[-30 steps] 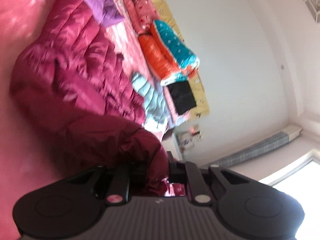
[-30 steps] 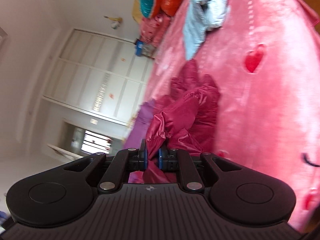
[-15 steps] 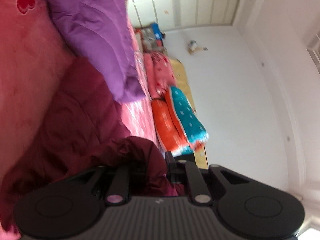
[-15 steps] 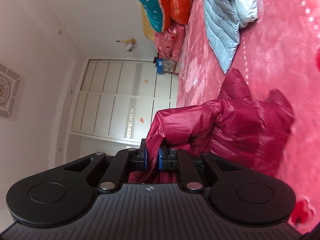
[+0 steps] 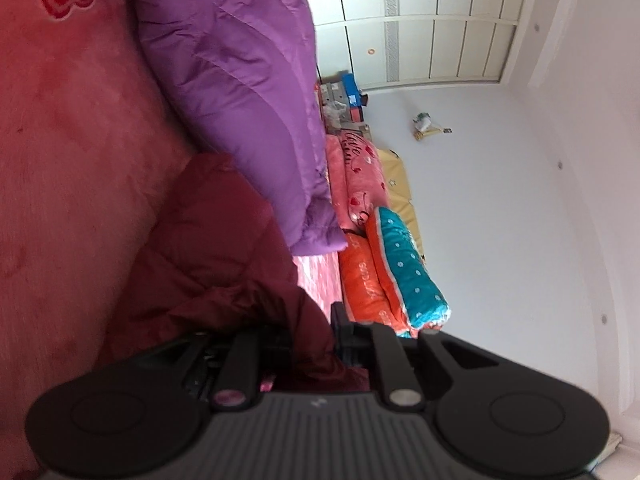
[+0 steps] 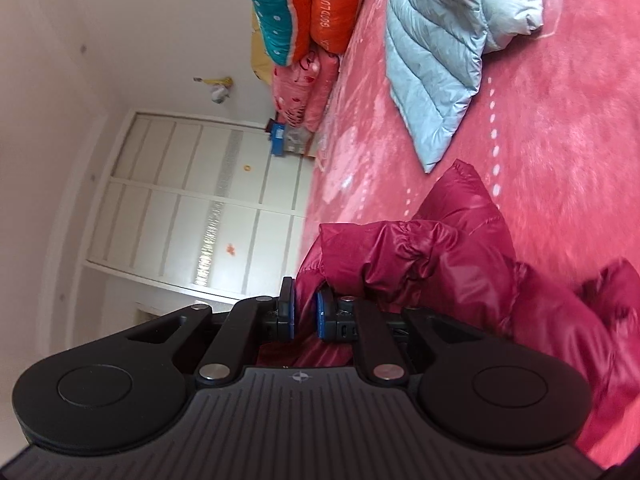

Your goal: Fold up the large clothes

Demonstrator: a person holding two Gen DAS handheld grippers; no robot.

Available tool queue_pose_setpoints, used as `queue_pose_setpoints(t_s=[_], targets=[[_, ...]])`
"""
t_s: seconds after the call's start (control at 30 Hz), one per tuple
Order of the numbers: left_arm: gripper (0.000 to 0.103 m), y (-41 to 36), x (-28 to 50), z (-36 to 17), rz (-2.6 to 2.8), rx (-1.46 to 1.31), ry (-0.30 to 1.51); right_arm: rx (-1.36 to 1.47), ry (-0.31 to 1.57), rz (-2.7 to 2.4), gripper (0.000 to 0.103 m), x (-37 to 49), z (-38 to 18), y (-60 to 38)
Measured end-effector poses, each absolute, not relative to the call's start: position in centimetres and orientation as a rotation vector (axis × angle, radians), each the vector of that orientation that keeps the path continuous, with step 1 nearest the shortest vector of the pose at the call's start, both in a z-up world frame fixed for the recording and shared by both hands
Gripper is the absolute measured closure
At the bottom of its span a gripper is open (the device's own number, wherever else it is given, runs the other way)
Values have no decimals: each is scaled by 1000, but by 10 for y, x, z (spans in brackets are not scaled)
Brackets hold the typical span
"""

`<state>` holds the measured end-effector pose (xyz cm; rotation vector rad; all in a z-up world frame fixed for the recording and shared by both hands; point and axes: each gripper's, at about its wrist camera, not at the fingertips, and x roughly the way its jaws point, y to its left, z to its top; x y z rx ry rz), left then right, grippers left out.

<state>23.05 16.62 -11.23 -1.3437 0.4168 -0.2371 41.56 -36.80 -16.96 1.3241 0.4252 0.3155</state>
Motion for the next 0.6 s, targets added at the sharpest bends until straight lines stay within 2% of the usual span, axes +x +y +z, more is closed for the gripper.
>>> queue_pose_setpoints(t_s=[0.1, 0.2, 0.23, 0.27, 0.33, 0.37, 0.53, 0.6], targets=[[89, 172, 230, -111, -235, -1326, 410, 1299, 440, 300, 85, 426, -177, -363], [82, 175, 230, -109, -249, -1307, 397, 1290, 440, 290, 78, 435, -182, -361], [78, 182, 218, -110, -257, -1300, 392, 1292, 431, 290, 65, 436, -183, -361], [73, 184, 216, -108, -261, -1293, 383, 1294, 415, 293, 40, 436, -182, -361], [65, 189, 212, -104, -271, -1282, 353, 1283, 375, 306, 15, 438, -180, -360], [59, 192, 208, -102, -276, -1274, 333, 1271, 367, 313, 7, 438, -176, -360], [41, 203, 188, -82, -275, -1195, 212, 1154, 355, 311, 0, 436, -155, -359], [38, 207, 179, -71, -267, -1150, 176, 1108, 328, 306, 0, 430, -145, -359]])
